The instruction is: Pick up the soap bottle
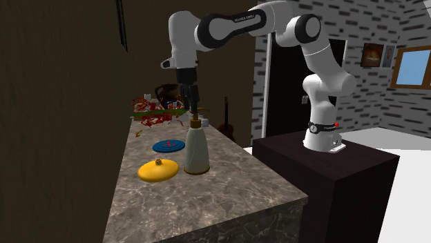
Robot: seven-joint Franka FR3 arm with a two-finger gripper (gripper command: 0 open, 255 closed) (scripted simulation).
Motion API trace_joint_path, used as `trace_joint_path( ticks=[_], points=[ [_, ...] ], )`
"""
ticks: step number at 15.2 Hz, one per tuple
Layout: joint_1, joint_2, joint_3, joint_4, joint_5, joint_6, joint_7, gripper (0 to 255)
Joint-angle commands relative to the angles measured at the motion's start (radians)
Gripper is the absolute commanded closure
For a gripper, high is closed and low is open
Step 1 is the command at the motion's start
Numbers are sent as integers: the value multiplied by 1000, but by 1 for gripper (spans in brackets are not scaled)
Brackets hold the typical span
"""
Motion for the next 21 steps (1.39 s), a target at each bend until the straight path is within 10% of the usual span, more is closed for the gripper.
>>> trace_joint_path(
  ticks=[1, 4, 5, 21],
  points=[
    [0, 4, 0, -20, 0, 24, -1, 0],
    [0, 9, 0, -34, 1, 43, -1, 0],
    [-1, 7, 0, -38, 1, 45, -3, 255],
    [-1, -7, -1, 35, -1, -42, 0, 255]
  ],
)
